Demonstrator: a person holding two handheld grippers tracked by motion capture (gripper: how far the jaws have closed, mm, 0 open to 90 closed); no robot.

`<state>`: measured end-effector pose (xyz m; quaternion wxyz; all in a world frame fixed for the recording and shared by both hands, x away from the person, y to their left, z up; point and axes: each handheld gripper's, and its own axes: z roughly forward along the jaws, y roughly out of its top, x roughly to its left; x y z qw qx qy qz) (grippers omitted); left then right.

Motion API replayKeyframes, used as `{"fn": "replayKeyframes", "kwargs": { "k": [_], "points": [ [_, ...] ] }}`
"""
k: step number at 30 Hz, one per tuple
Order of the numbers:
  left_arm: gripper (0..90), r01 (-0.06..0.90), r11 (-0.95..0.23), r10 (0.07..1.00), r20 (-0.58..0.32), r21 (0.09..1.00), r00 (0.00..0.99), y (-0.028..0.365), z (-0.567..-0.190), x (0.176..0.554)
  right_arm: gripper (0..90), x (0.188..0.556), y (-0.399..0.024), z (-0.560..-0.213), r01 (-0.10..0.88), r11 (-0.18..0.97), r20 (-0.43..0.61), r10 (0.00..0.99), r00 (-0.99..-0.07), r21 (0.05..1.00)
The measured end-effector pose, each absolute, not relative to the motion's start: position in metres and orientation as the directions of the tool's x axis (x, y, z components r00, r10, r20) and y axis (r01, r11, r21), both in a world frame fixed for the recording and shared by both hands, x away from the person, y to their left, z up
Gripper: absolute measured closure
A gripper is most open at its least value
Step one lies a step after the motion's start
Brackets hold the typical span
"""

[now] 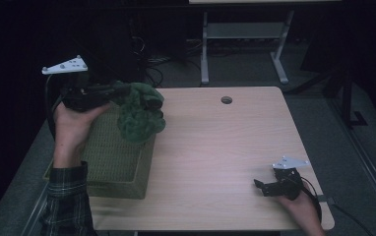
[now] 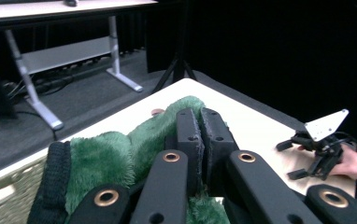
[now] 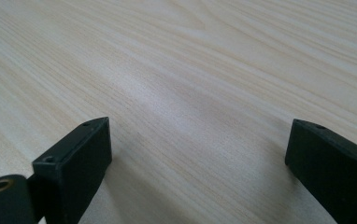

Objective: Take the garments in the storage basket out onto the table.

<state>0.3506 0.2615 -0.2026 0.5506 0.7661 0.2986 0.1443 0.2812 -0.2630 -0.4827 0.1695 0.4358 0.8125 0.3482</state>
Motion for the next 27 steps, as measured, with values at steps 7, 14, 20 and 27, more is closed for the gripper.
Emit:
{"fn": "replayKeyframes", "kwargs": {
  "k": [7,14,20,27],
  "points": [
    [87.7,0.273,-0.226,0.563,-0.104,0.935,0.820,0.233,-0.201,0.351,6.9,0.281,-0.263,-0.483,0.589,0.380,0.027,0.825,-0.564,0.713],
    [87.7,0.263,-0.242,0.511,-0.108,0.934,0.853,0.200,-0.205,0.354,6.9,0.281,-0.263,-0.483,0.589,0.381,0.026,0.825,-0.565,0.713],
    [87.6,0.260,-0.253,0.467,-0.118,0.932,0.876,0.171,-0.215,0.356,6.8,0.281,-0.263,-0.483,0.589,0.381,0.026,0.825,-0.565,0.713],
    [87.6,0.256,-0.256,0.428,-0.128,0.932,0.895,0.139,-0.231,0.357,6.9,0.281,-0.263,-0.483,0.590,0.379,0.027,0.825,-0.564,0.713]
  ]
}}
